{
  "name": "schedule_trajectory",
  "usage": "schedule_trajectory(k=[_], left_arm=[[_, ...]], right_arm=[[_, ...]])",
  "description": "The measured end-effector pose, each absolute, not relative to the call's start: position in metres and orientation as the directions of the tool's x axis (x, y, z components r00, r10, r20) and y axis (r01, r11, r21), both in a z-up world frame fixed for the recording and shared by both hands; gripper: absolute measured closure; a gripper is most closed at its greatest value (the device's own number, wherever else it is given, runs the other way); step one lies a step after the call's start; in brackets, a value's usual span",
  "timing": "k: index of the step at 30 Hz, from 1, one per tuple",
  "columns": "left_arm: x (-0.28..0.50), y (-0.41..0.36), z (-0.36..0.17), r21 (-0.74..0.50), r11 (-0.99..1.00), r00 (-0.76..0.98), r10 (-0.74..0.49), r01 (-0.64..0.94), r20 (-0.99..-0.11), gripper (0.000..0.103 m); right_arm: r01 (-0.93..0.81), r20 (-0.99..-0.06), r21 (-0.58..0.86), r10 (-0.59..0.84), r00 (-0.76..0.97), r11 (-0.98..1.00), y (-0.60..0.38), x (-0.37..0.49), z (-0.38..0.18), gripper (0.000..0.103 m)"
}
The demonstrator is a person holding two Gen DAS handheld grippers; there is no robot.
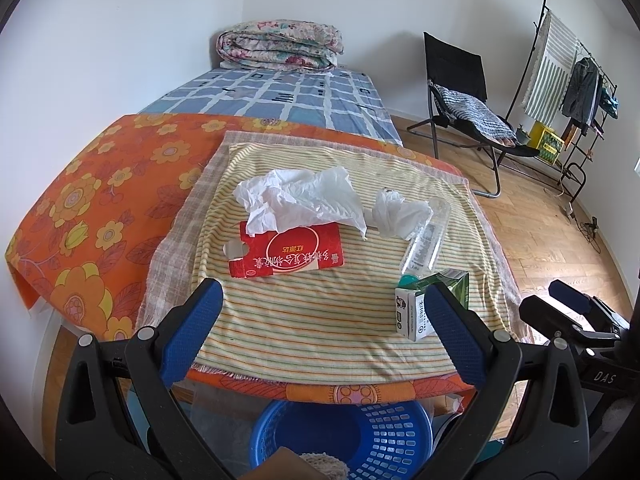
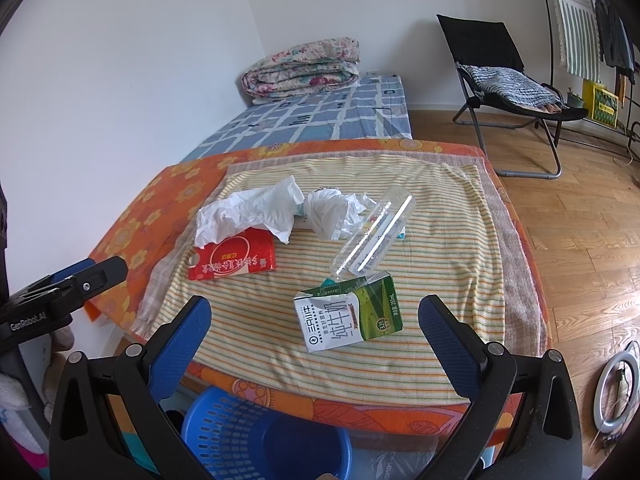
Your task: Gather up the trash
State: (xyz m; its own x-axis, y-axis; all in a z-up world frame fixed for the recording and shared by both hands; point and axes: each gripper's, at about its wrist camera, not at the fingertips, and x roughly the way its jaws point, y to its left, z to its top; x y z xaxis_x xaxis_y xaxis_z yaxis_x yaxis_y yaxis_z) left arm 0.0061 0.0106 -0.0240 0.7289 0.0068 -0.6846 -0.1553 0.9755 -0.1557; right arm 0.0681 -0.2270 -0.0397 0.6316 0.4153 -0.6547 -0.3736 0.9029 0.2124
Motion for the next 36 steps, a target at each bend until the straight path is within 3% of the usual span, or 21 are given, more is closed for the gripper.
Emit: schedule_trajectory(k=[36], left_arm=[[0.011, 0.045, -0.062, -0.180, 0.969, 0.668, -0.023, -0.168, -0.743, 0.001]], right_arm=[[-0.323, -0.709, 0.201, 0.365, 0.604, 0.925, -0.237, 0.078, -0.065, 0.000]])
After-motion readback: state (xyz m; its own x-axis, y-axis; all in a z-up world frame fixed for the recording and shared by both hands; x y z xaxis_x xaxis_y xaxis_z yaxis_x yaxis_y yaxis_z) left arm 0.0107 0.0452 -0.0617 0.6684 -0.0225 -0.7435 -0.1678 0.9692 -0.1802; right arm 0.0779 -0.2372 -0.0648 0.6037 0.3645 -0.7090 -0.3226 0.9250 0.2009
